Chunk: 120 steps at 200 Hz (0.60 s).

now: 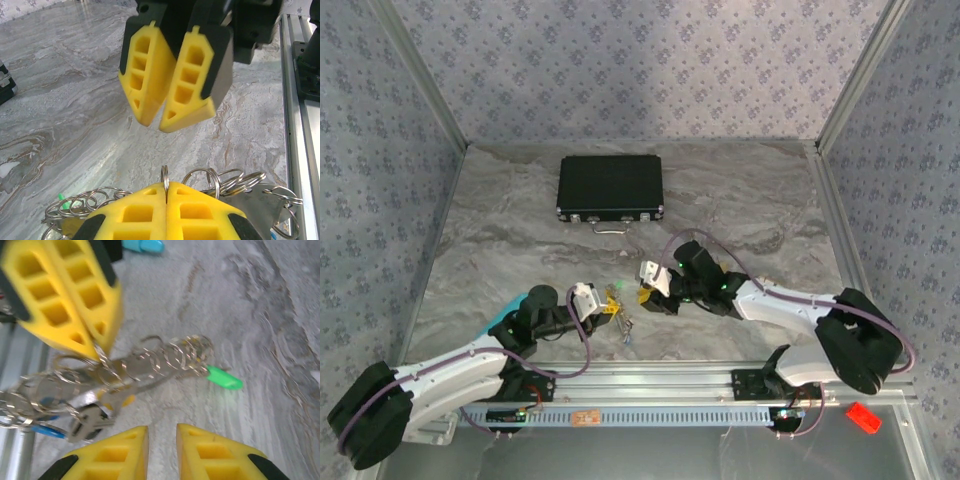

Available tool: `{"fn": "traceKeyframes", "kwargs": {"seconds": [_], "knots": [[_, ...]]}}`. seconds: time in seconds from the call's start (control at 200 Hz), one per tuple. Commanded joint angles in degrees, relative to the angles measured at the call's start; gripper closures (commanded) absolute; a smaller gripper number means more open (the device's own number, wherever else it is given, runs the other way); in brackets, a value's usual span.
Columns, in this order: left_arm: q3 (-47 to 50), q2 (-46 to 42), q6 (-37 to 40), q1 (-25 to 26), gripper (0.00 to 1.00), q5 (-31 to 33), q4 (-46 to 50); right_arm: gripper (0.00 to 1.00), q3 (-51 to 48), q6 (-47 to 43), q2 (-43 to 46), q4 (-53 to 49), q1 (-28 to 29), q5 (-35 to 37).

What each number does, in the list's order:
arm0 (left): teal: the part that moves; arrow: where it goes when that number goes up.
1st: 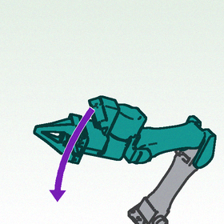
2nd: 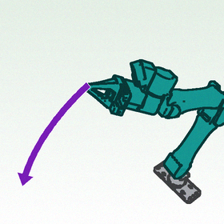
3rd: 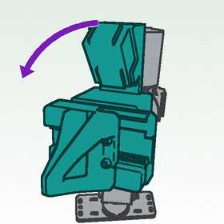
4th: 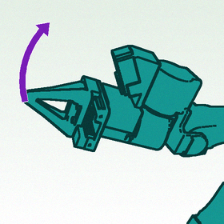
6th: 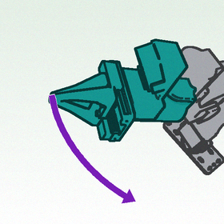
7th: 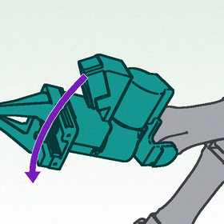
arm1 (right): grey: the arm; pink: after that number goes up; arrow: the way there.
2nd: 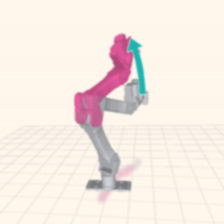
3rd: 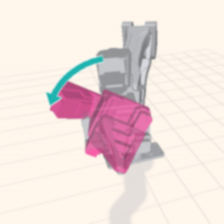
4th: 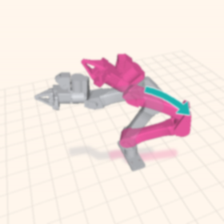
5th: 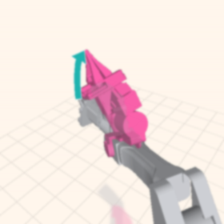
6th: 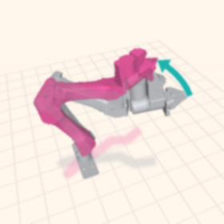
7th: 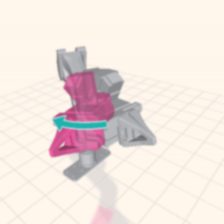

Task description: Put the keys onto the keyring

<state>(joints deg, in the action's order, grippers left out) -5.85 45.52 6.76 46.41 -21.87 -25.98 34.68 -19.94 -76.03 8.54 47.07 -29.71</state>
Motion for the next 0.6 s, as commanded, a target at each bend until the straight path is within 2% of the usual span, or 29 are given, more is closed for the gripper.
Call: {"fn": "traceKeyframes", "kwargs": {"seconds": [0.0, 0.595], "knots": [[-0.3, 0.2, 0.8, 0.0, 1.0, -2.1, -3.2, 0.77, 2.9, 0.6, -0.2, 0.5, 1.2, -5.8], [-0.7, 0.5, 1.0, 0.1, 1.0, -2.6, -3.1, 0.77, 5.0, 1.5, -8.2, 5.1, 3.1, -8.0]]}}
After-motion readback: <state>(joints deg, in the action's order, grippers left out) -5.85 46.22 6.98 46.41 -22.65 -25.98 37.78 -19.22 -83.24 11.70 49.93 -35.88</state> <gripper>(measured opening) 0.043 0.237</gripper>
